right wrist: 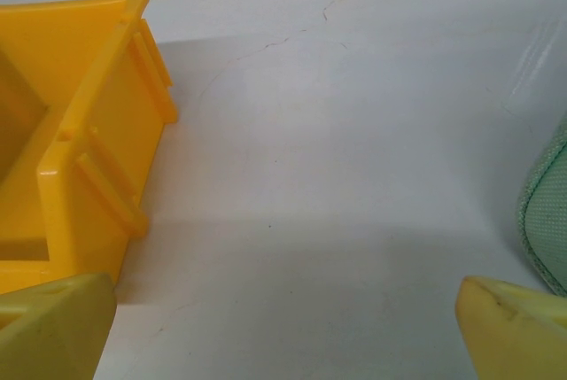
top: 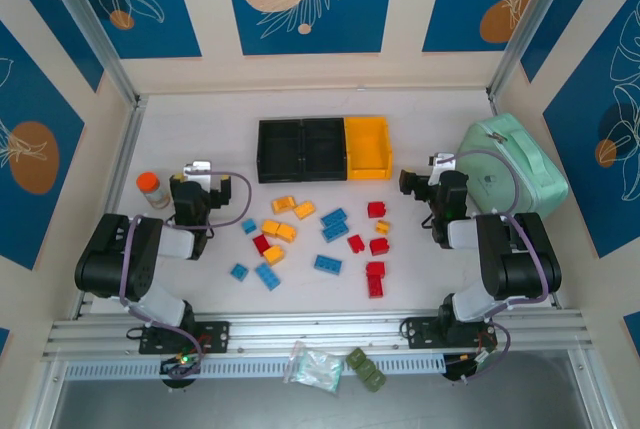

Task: Sort the legos into containers by color
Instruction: Pick up the lego from the center of the table.

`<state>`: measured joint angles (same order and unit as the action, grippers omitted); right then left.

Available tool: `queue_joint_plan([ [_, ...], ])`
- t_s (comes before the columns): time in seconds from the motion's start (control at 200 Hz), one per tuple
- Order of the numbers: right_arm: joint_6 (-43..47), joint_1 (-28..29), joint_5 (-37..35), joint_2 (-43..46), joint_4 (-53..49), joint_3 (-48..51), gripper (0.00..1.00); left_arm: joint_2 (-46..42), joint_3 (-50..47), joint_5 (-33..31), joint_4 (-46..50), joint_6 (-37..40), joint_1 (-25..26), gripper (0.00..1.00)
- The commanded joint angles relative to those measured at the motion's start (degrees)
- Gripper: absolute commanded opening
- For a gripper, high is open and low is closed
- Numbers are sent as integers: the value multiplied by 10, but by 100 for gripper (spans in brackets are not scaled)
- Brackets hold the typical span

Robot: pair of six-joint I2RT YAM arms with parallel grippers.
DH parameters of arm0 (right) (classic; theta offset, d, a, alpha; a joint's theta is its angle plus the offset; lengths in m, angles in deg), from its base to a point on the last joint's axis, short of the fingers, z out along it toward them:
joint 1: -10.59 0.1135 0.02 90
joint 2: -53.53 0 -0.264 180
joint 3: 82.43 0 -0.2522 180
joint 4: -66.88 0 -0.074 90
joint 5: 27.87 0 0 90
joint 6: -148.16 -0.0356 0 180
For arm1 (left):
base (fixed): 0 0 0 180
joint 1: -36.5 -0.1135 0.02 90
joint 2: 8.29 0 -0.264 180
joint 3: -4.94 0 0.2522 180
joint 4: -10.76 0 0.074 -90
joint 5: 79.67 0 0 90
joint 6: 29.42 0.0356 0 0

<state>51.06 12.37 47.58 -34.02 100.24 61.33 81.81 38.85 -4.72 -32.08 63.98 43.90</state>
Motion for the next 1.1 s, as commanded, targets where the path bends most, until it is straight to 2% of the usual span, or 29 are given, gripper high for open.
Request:
queue_joint_plan([
  [0.0, -2, -2, 9, 4, 7, -5, 99, 1, -2, 1, -14, 0, 3, 99],
  [0.71, -2, -1, 7, 6, 10, -4, 99, -2, 2, 9, -2, -13, -8, 99],
  [0.8, 2, 1, 14, 30, -66, -35, 99, -20, 7, 4, 21, -14, -8, 99],
  [0.905, 14, 4, 28, 54, -163, -82, 99, -64, 39, 33, 122, -1, -7, 99],
  [1.02, 17, 16, 11, 86, -223, -105, 99, -110, 68, 15, 202, -5, -7, 99],
  [1.096, -11, 17, 22, 121, -271, -123, 99, -141, 84, 3, 246, -26, -7, 99],
])
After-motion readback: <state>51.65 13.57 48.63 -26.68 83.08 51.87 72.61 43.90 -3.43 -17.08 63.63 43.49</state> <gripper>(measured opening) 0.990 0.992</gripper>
